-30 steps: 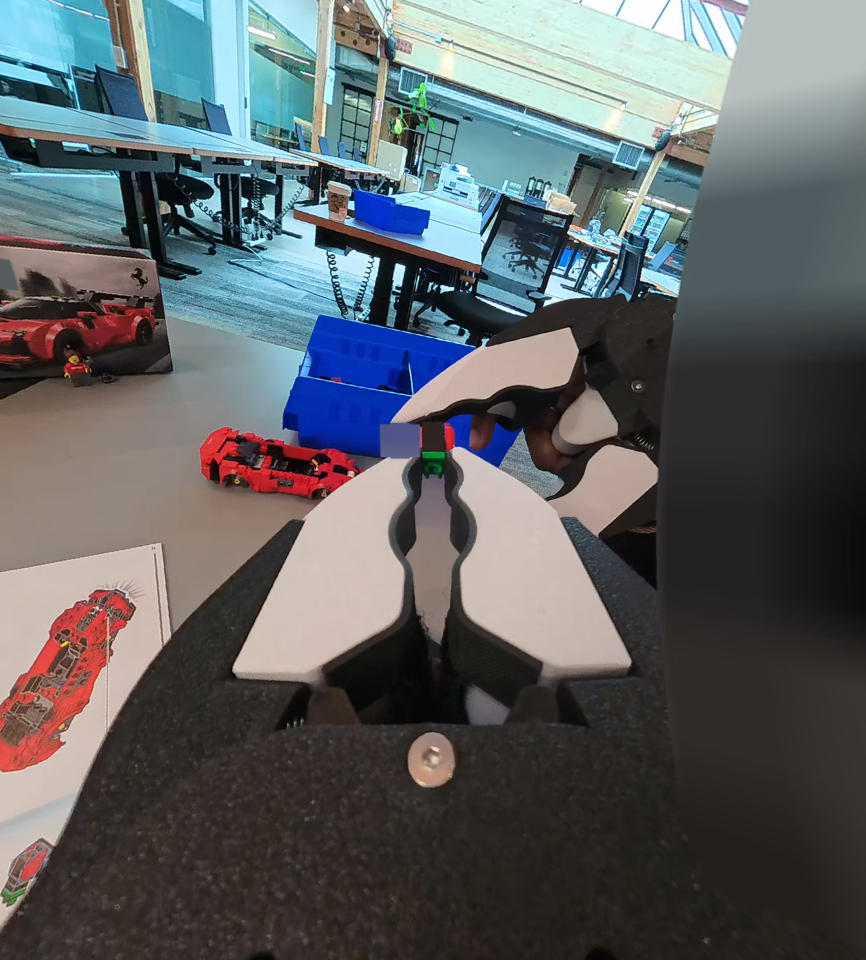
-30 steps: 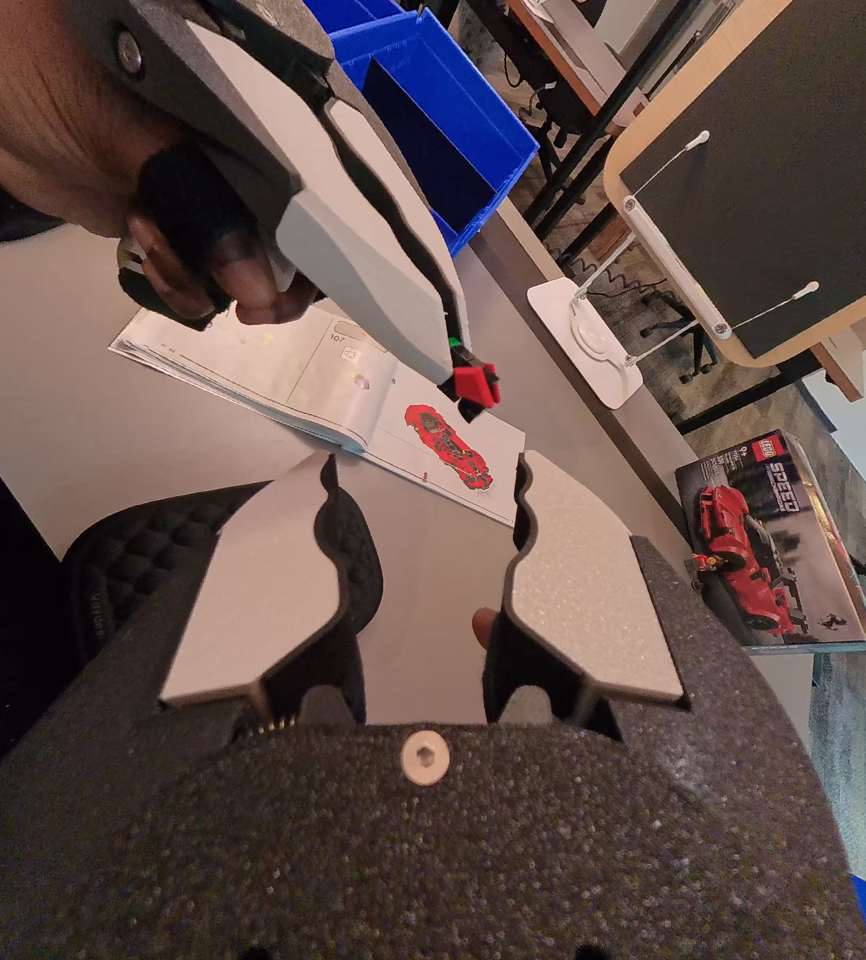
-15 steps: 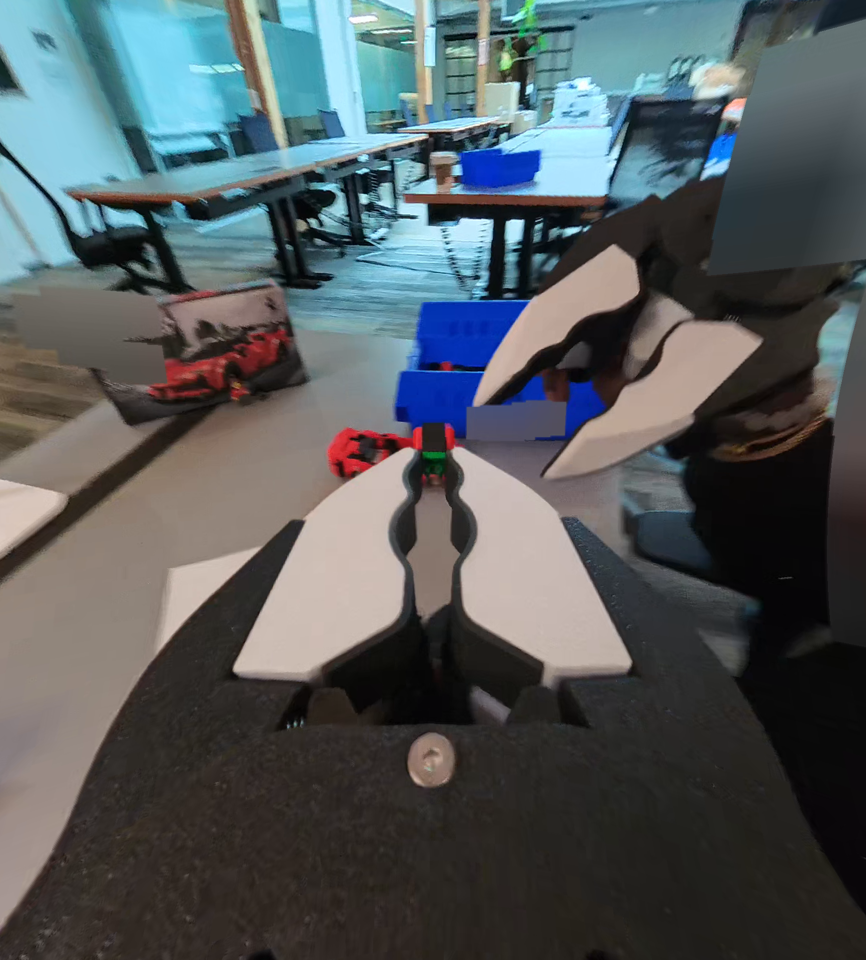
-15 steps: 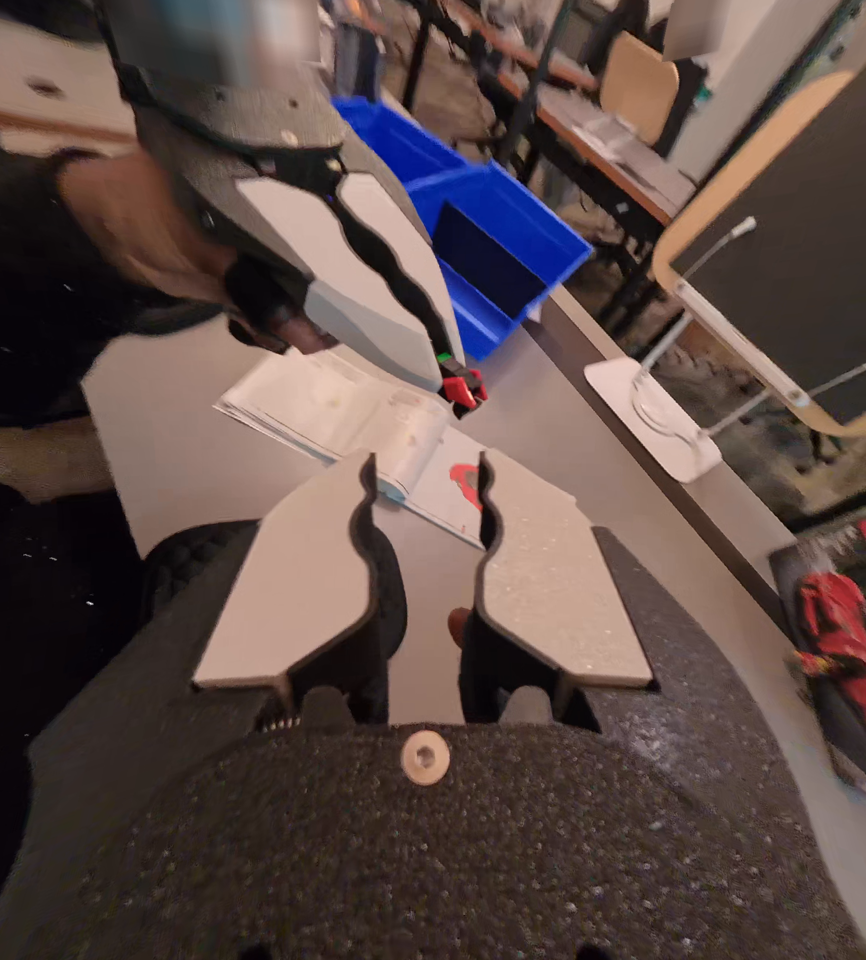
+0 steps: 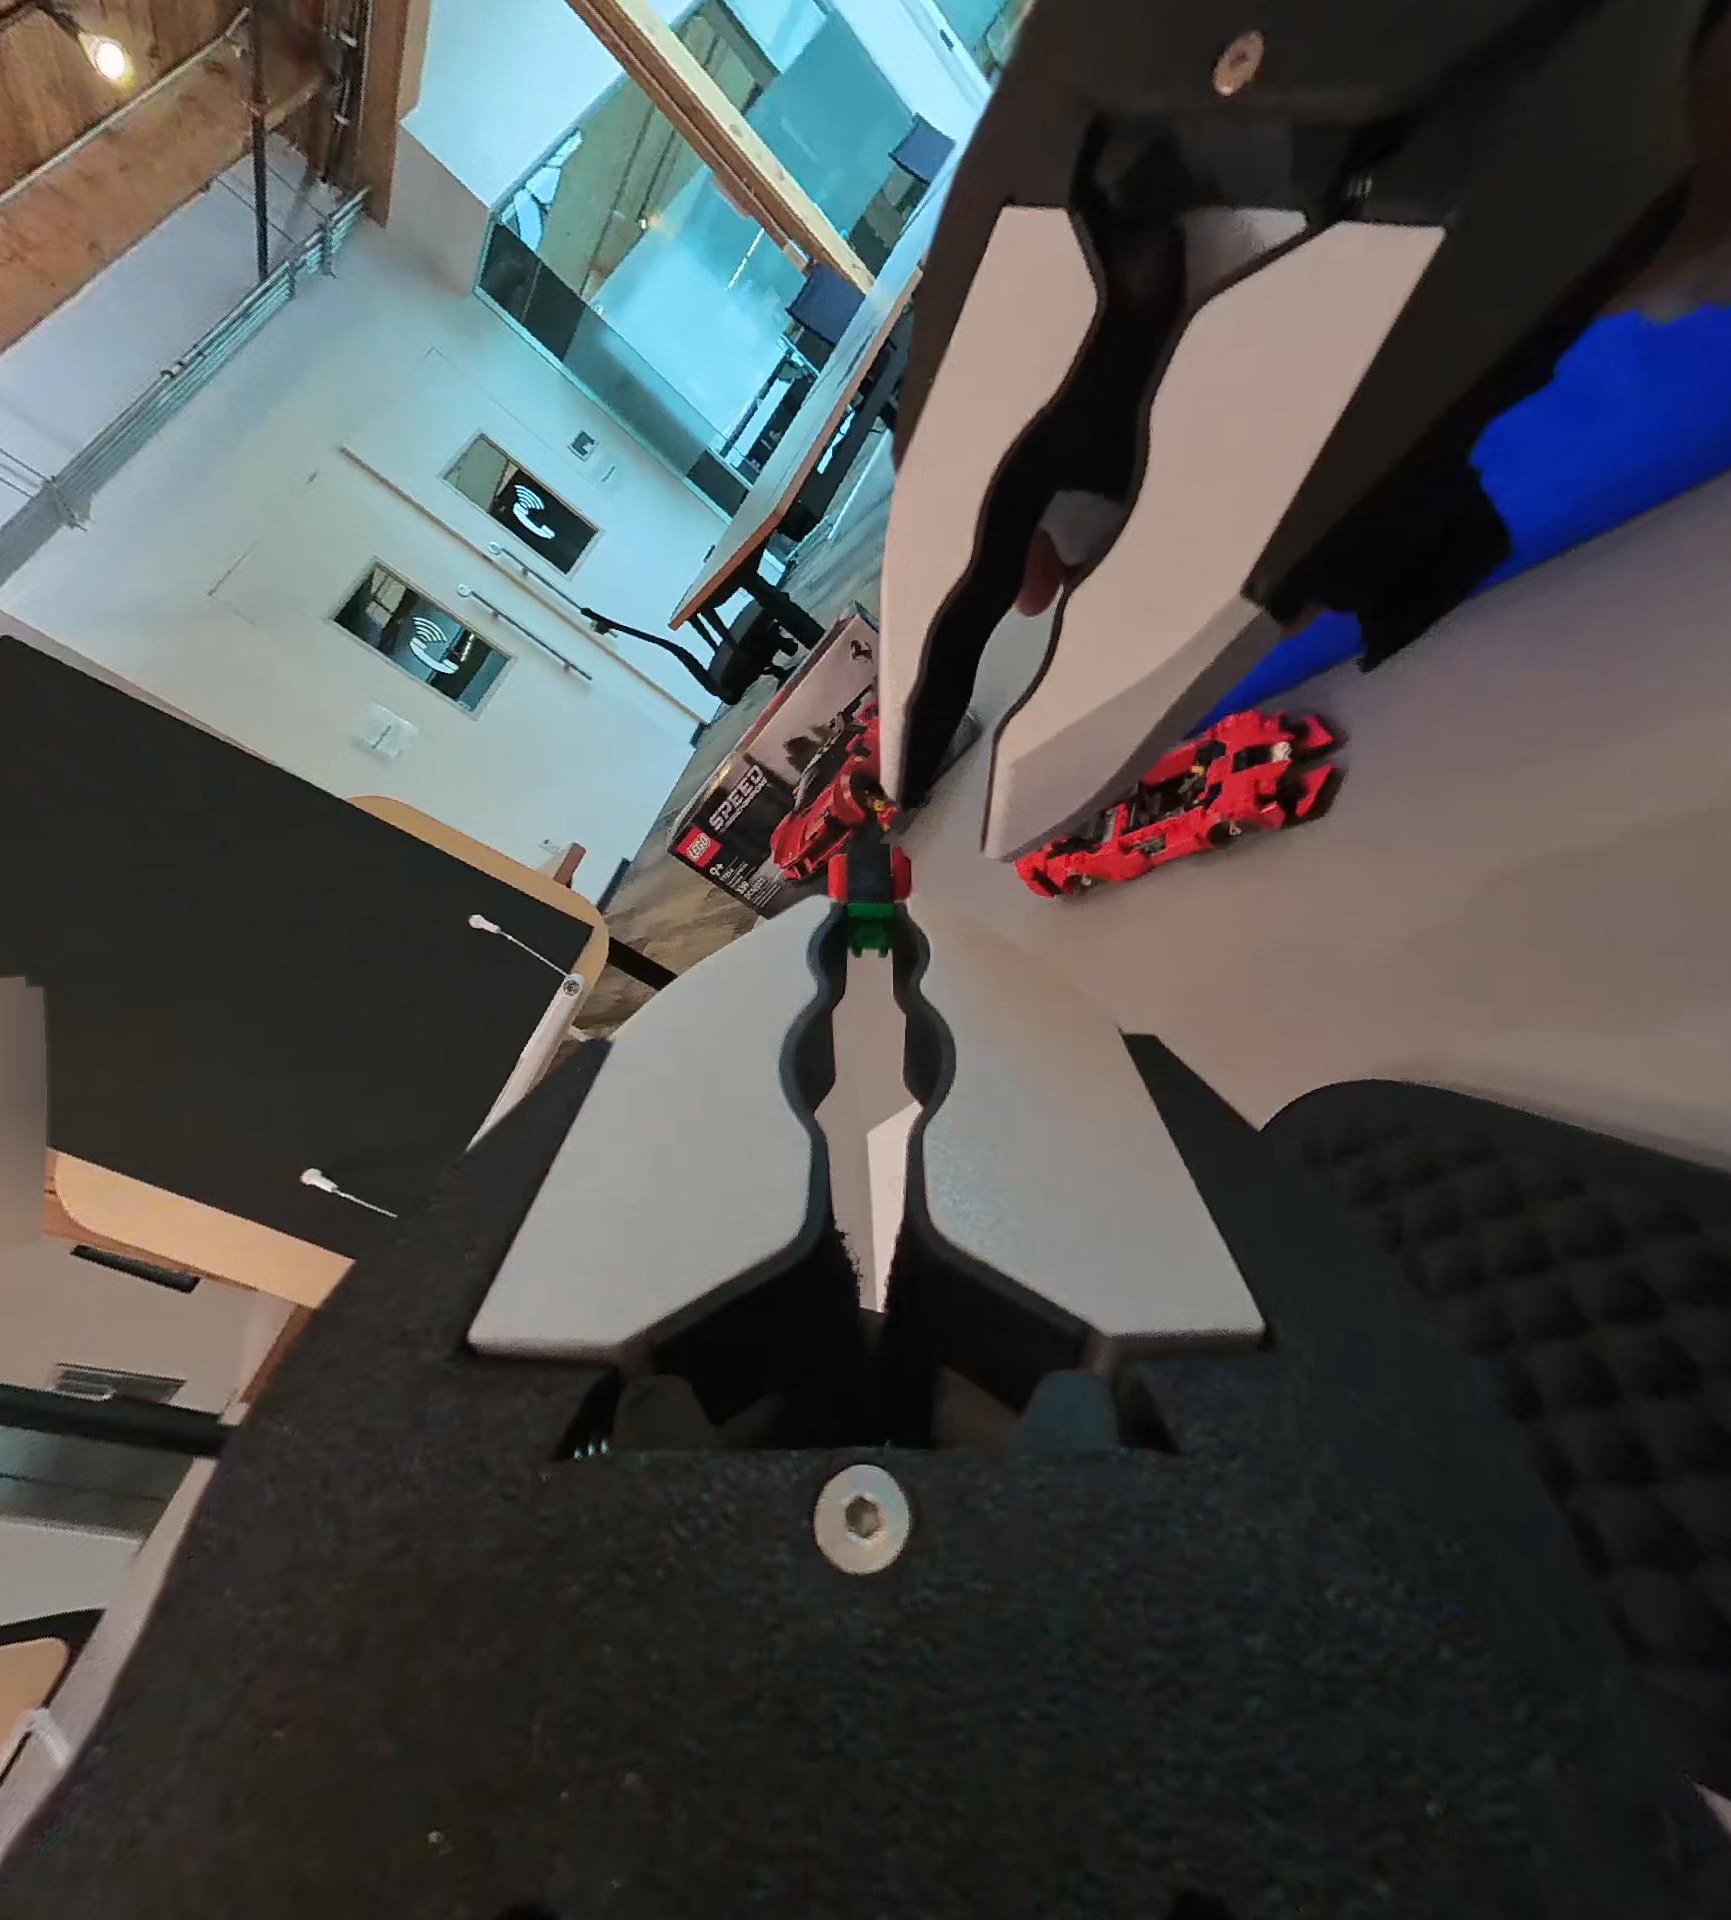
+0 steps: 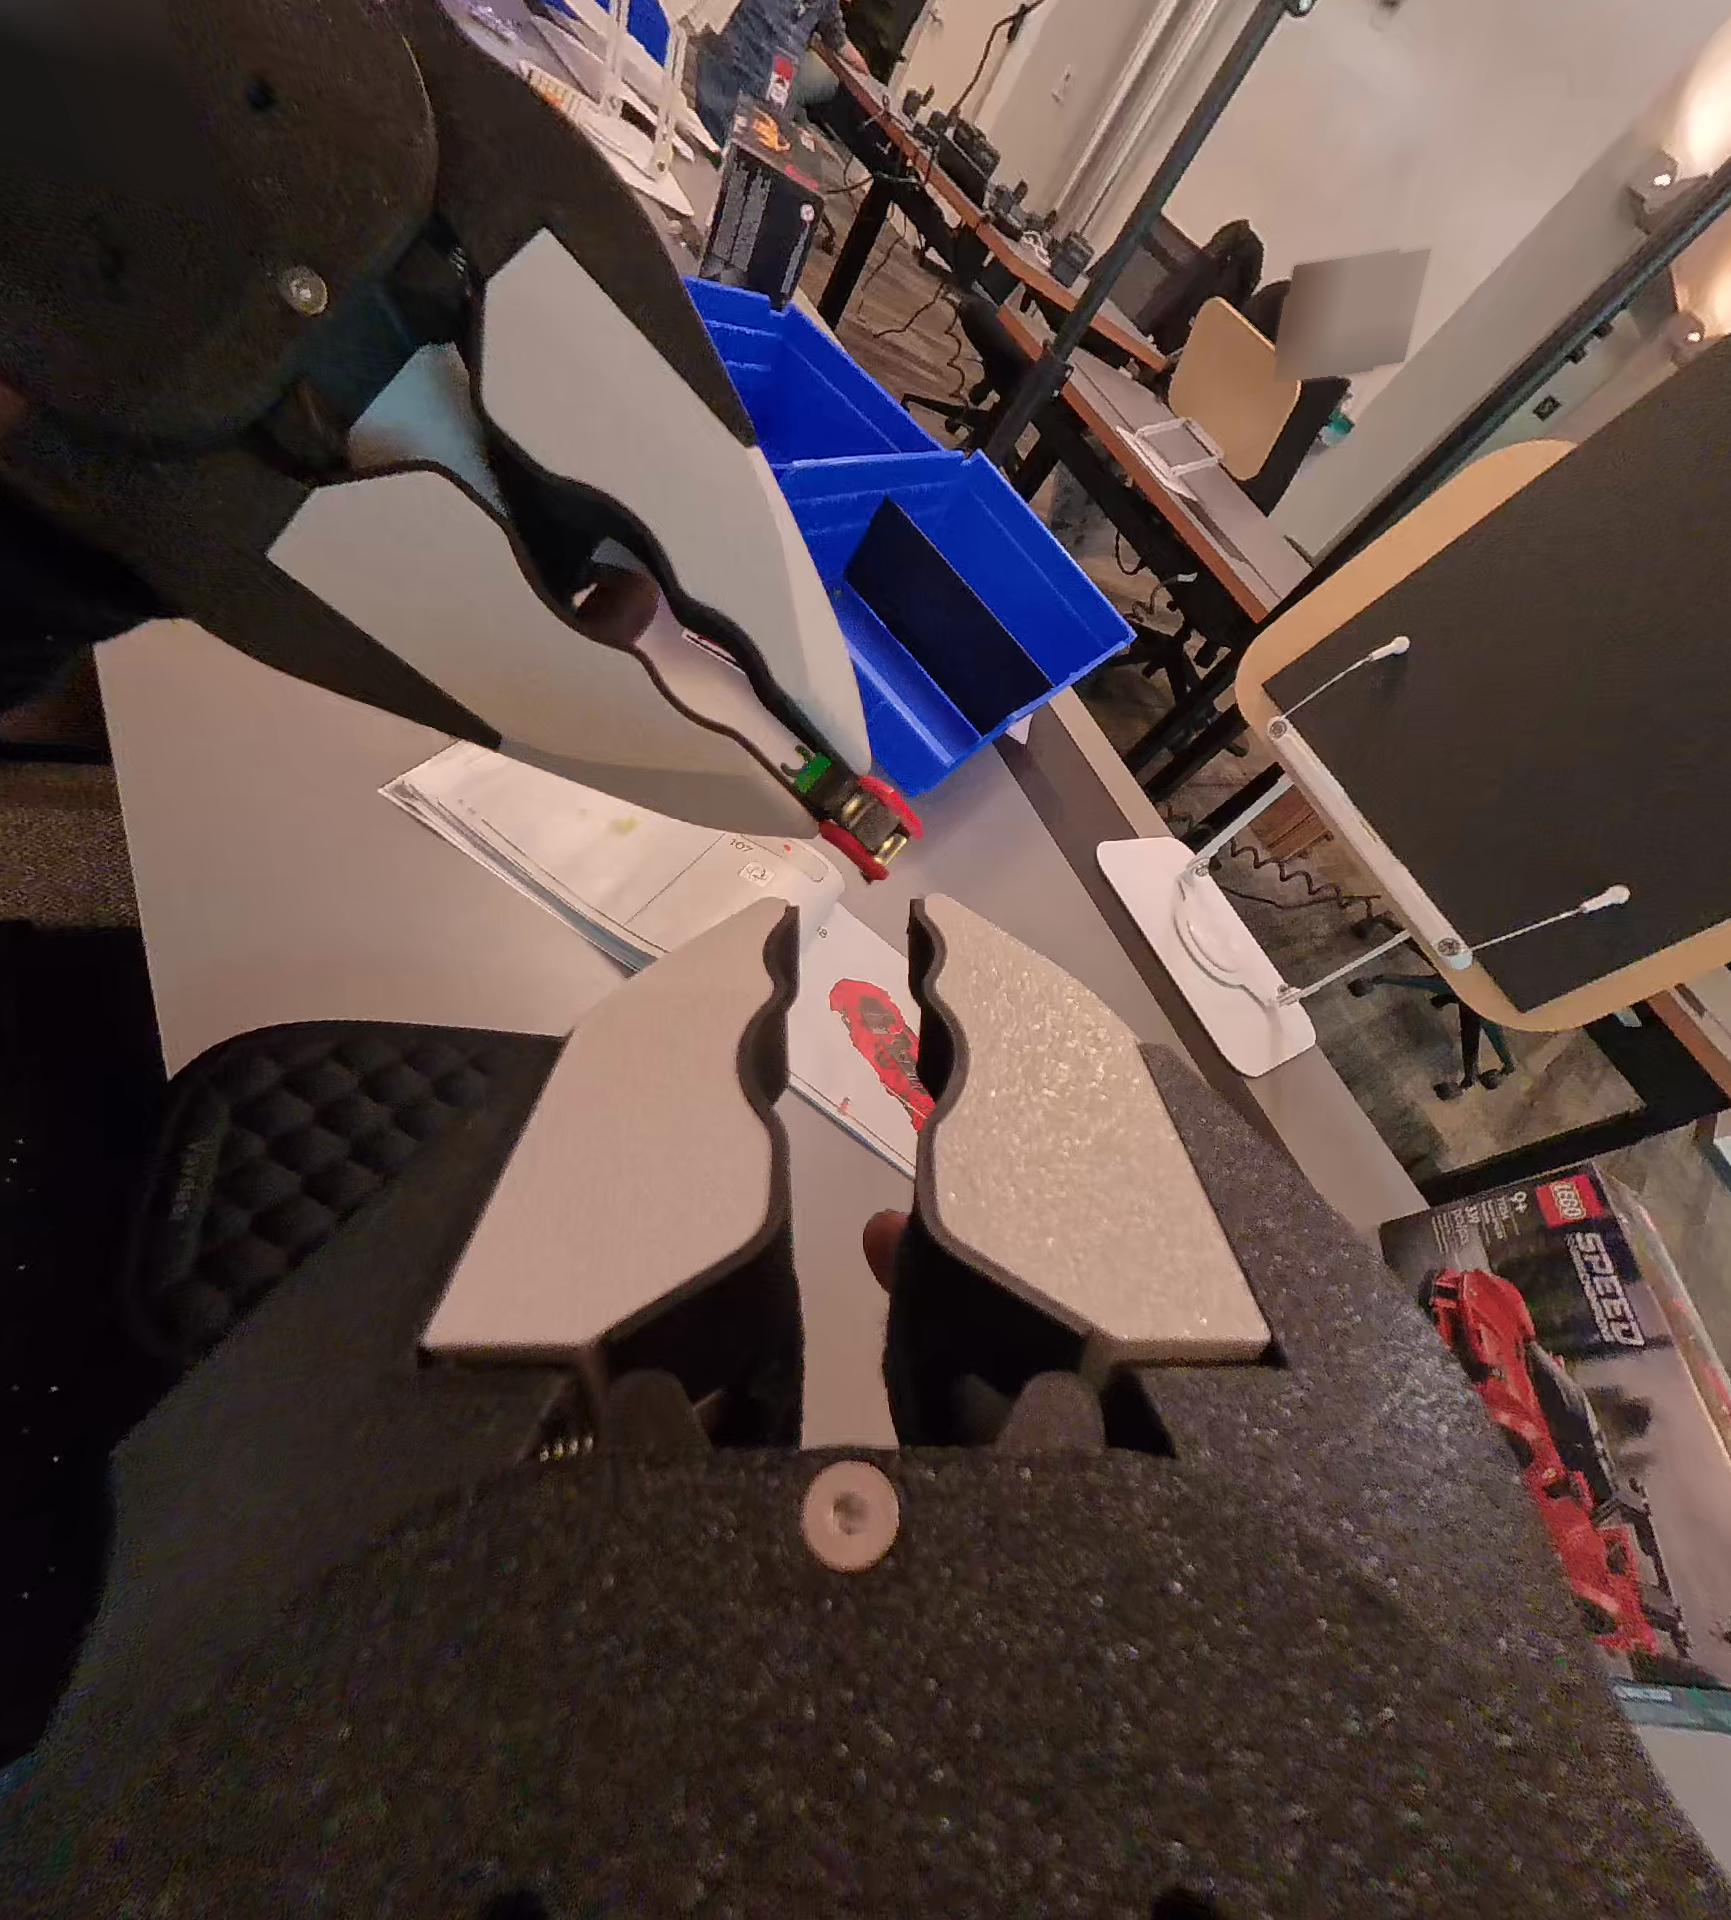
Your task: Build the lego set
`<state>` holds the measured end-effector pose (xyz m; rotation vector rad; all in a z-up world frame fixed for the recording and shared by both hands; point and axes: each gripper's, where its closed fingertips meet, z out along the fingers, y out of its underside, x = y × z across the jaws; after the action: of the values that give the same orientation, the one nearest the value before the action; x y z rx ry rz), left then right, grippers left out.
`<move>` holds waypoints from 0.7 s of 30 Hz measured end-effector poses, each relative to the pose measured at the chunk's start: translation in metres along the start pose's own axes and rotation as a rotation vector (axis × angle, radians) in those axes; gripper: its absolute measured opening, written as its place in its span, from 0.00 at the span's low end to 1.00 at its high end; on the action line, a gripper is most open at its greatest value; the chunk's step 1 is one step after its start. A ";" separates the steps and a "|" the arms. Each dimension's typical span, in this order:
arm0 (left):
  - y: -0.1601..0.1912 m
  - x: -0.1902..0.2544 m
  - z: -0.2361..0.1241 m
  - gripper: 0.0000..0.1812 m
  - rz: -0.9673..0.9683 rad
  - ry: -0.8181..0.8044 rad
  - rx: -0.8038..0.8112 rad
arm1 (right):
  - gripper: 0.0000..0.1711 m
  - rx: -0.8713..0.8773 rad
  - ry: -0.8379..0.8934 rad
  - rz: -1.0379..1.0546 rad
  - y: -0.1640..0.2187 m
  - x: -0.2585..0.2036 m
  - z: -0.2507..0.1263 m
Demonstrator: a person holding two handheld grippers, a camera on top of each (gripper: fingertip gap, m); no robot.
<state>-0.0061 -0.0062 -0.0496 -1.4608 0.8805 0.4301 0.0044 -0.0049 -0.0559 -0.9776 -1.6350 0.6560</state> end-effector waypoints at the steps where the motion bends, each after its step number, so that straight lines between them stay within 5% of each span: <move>1: 0.001 0.001 0.000 0.04 0.011 -0.001 -0.006 | 0.11 0.003 -0.007 -0.012 0.000 -0.001 0.000; 9: 0.005 0.006 -0.001 0.04 0.095 -0.019 -0.053 | 0.00 -0.077 -0.022 -0.039 0.012 -0.004 0.005; 17: 0.004 0.009 -0.002 0.04 0.107 -0.020 -0.054 | 0.06 -0.160 -0.021 -0.031 0.023 -0.008 0.012; 21: 0.003 0.010 -0.003 0.04 0.115 -0.025 -0.051 | 0.00 -0.156 -0.035 -0.029 0.022 -0.010 0.012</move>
<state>-0.0029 -0.0114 -0.0589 -1.4523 0.9426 0.5592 -0.0001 -0.0018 -0.0825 -1.0574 -1.7489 0.5348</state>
